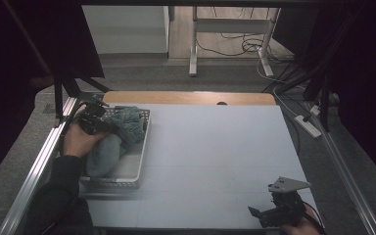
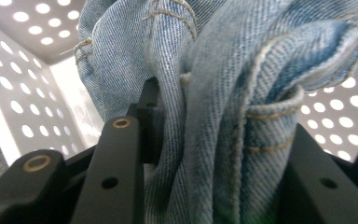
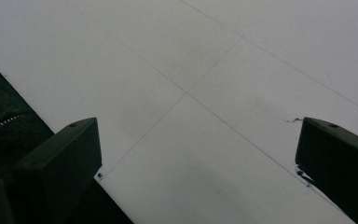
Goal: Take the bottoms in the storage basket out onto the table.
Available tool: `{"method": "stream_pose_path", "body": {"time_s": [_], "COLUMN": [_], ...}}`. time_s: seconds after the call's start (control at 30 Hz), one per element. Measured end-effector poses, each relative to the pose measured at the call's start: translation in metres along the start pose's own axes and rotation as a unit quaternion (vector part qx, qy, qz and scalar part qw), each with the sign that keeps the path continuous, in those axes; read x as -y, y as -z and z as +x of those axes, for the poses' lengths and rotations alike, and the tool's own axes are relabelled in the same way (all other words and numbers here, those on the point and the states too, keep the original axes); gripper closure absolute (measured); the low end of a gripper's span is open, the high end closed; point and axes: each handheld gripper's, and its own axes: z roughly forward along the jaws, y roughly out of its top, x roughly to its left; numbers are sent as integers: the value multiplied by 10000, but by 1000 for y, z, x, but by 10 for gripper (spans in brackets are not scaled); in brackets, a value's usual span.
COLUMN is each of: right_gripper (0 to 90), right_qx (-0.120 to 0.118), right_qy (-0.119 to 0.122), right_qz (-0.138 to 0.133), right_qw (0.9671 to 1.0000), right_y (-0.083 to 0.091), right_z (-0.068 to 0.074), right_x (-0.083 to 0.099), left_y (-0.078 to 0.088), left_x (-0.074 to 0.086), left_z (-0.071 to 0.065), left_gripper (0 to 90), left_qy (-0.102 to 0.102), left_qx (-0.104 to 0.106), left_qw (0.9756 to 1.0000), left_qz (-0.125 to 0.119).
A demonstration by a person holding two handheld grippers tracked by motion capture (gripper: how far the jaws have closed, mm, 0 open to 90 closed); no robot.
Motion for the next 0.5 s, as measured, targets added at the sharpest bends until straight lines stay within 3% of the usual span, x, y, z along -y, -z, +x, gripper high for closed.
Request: {"method": "stream_pose_path", "body": {"time_s": [0.17, 0.2, 0.5], "right_gripper": [9, 8, 8], "right_qx": [0, -2, 3], "right_qy": [5, 5, -3], "right_qz": [1, 2, 1], "right_qw": [10000, 10000, 10000], "right_y": [0, 0, 0], "right_z": [0, 0, 0], "right_x": [0, 0, 0], "left_y": [8, 13, 35], "left_x": [1, 2, 5], "left_z": [0, 1, 0], "left_gripper": [626, 626, 625], "left_qy": [6, 53, 102], "left_qx": [44, 160, 325], "left_qw": [9999, 9996, 9975], "left_qz": [-115, -224, -622]}}
